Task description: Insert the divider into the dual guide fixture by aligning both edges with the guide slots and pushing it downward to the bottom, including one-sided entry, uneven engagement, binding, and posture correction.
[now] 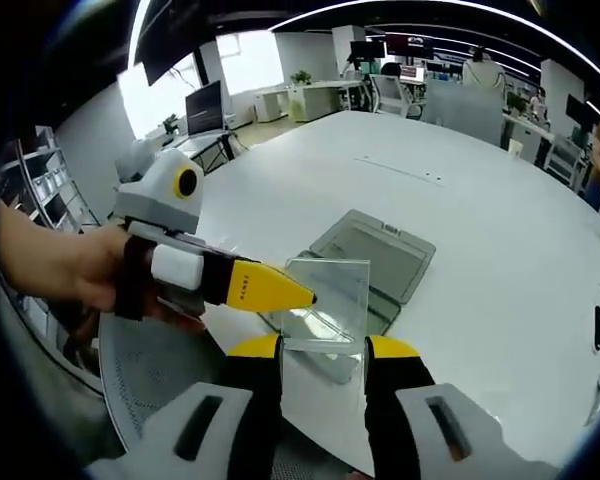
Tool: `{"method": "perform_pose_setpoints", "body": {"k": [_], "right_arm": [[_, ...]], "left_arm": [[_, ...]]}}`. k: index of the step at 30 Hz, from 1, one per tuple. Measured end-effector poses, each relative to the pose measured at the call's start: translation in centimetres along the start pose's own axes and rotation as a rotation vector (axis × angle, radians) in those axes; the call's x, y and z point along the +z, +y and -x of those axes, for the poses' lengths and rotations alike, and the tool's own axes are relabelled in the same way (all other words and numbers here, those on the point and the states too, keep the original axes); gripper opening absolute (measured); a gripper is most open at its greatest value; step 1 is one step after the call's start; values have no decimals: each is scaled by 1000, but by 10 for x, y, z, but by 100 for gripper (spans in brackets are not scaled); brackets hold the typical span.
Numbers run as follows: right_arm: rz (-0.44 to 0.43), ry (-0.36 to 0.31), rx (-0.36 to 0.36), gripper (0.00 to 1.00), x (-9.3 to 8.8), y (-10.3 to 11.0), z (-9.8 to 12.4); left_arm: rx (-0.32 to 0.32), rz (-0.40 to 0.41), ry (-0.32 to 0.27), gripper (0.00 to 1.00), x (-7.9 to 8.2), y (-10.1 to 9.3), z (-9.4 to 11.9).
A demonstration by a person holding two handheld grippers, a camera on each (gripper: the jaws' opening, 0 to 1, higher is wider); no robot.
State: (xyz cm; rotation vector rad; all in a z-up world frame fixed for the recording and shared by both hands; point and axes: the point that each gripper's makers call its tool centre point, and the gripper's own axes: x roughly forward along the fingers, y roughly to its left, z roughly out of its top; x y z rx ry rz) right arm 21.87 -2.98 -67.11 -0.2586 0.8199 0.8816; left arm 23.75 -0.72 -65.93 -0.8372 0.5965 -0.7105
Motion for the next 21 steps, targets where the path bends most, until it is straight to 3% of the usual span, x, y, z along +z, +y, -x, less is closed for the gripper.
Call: {"method": "perform_pose_setpoints", "body": {"k": [21], "right_arm": [[5,-18,36,31,3,-1,-1]], "left_arm": [[-32,27,17,0,2,0,2]]}}
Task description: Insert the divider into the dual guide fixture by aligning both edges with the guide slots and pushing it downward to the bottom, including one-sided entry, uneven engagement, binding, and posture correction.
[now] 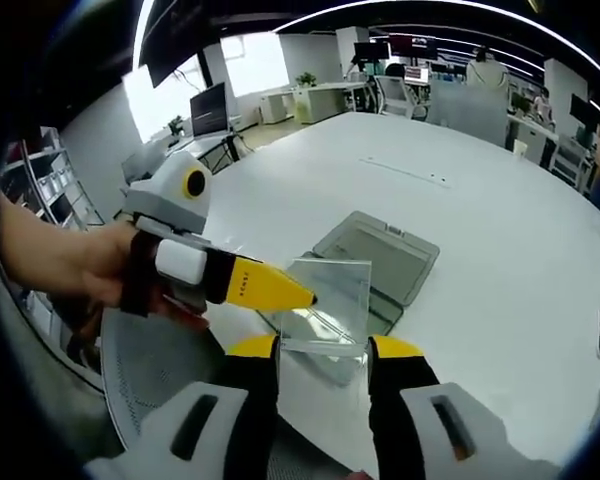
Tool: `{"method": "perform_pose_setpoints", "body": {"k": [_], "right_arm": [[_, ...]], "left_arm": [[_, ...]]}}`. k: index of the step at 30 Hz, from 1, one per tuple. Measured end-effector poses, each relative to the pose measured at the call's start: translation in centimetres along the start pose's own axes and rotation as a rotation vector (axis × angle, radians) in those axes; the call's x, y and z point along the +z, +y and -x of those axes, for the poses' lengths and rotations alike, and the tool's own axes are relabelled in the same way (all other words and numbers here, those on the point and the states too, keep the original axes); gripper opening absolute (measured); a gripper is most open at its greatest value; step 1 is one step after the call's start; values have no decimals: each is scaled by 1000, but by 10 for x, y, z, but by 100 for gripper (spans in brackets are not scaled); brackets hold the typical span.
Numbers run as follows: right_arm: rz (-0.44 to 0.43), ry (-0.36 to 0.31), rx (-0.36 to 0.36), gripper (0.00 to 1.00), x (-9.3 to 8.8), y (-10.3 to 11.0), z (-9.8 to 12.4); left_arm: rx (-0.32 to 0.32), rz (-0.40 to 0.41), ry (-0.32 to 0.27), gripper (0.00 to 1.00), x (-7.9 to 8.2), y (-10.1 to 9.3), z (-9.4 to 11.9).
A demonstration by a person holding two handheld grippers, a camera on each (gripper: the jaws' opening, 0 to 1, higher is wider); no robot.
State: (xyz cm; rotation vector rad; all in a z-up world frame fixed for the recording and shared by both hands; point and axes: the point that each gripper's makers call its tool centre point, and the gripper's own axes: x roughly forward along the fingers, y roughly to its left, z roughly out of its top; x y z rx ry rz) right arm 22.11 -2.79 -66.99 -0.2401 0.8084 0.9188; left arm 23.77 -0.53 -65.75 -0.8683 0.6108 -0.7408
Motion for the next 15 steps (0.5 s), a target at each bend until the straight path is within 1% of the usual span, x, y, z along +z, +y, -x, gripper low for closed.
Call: {"method": "perform_pose_setpoints", "body": {"k": [3,5,7,9,11,13,15], "right_arm": [[-8,-8,18,31,2,-1,1],[-22,-22,47,30,5,1,1],[-24,-17,46,30,5,-1,1],[-14,-20,59,29,5,-2,2],[-39,-38,79,29,9,-4,3],[-29,-51,129,28,12,0,4],[23,-66,174,27,16,4,4]], "left_arm": [[-7,-17,6,0,2,2,2],[-12,-19,6,0,4,4,3],[-22,-31,8,0,5,4,4],[-38,-47,21,0,6,3,6],[-50,-72,33,0,7,3,7],[-62,-90,49,0,7,3,9],[-78,-110,62,0,9,0,12]]}}
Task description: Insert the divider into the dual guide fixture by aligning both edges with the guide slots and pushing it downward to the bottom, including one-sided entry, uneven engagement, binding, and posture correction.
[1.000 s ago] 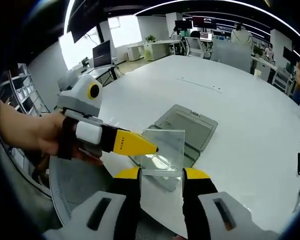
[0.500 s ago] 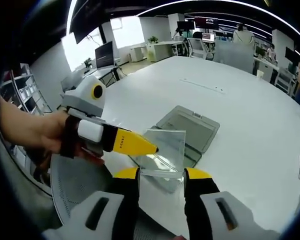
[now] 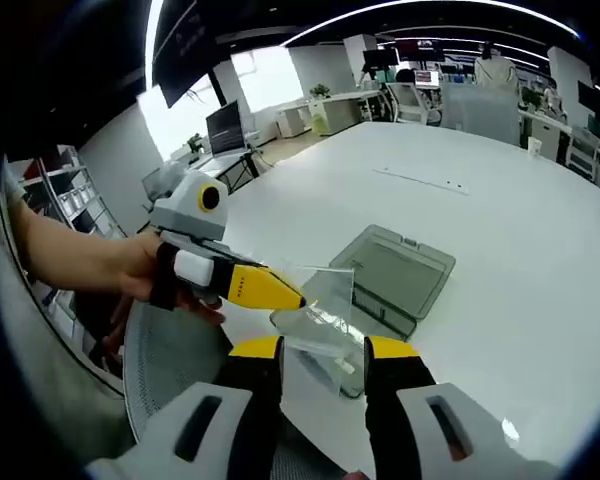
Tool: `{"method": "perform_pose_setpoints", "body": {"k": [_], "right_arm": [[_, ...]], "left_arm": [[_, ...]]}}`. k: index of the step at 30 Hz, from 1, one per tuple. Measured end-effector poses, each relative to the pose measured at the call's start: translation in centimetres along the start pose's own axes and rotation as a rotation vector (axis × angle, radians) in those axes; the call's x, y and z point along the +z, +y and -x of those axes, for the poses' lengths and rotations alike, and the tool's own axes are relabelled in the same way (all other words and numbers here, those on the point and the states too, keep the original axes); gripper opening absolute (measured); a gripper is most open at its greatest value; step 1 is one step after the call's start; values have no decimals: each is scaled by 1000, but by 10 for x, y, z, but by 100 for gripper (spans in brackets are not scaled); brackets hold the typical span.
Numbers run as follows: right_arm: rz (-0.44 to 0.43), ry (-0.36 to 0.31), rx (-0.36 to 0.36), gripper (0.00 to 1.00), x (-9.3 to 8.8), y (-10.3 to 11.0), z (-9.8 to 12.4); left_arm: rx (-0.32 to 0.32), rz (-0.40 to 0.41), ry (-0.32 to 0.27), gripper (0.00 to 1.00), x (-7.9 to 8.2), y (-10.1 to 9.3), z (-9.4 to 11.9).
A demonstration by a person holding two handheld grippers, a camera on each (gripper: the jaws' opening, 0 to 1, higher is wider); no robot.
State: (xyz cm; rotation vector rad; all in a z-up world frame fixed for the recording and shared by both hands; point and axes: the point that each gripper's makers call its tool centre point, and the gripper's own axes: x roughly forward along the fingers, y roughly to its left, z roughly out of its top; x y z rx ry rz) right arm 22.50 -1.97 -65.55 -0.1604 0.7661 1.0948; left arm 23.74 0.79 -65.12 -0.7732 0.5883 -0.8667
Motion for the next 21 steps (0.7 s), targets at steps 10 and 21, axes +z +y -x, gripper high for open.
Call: {"method": "perform_pose_setpoints", "body": {"k": [10,21], "right_arm": [[56,-13,149,22,8,5,2],[23,-32,342,18,6,24,5]], "left_arm": [[-99,-92,65,0,7,-12,8],[-238,-201,105,0,11,-39,11]]}}
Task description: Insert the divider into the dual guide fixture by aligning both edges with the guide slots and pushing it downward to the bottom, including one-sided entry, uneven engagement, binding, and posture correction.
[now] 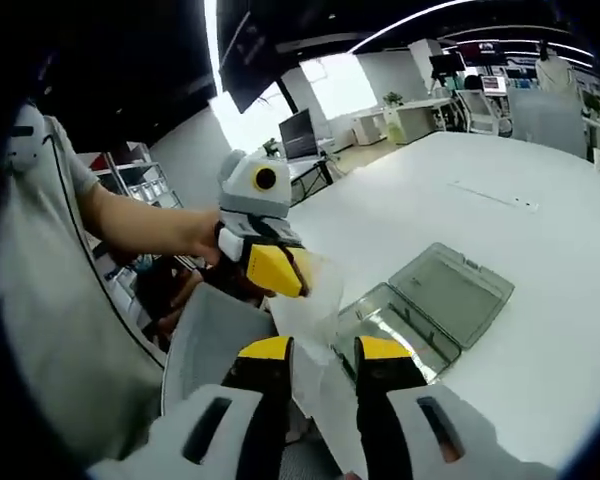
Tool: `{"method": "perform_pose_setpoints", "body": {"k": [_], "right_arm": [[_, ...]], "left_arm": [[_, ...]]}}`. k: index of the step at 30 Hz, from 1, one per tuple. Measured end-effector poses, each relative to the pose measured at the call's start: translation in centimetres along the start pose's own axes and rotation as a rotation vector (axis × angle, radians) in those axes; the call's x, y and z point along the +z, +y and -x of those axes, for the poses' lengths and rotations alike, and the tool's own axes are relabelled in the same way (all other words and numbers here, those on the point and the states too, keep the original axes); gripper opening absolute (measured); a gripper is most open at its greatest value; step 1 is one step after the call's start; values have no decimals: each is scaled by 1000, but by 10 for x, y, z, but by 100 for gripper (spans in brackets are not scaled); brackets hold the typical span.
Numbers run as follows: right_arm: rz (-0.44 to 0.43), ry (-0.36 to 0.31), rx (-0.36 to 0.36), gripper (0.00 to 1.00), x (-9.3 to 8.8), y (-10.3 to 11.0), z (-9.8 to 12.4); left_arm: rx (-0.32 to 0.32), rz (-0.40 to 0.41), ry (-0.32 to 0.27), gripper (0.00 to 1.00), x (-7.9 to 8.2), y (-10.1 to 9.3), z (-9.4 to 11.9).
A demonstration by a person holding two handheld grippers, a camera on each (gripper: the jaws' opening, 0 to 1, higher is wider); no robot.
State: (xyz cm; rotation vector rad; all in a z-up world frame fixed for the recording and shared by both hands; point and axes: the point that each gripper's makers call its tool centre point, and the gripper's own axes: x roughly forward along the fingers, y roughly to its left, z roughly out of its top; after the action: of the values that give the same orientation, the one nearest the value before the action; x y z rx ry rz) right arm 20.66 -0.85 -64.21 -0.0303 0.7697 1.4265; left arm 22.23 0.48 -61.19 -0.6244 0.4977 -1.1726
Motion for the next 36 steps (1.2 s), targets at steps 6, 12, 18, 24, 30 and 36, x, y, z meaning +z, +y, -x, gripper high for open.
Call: {"method": "perform_pose_setpoints", "body": {"k": [6,12,18,24,30,36], "right_arm": [[11,8,62,16,-2,8,-2],[-7,-9,97,14,-1,10,-2],[-39,-35,136,12,0,14,-2],[-60,-54,160,8,1,16,1],[-85,-82,193,6,2,20,5],[-102,-82,198,8,0,21,5]], "left_arm": [[-36,-25,6,0,4,-4,-2],[-74,-63,10,0,7,-10,-3],[-108,-96,16,0,6,-15,-5],[-118,-103,7,0,6,-17,-5],[-130,-111,0,0,8,-21,-6],[-135,-107,5,0,5,-20,-7]]}}
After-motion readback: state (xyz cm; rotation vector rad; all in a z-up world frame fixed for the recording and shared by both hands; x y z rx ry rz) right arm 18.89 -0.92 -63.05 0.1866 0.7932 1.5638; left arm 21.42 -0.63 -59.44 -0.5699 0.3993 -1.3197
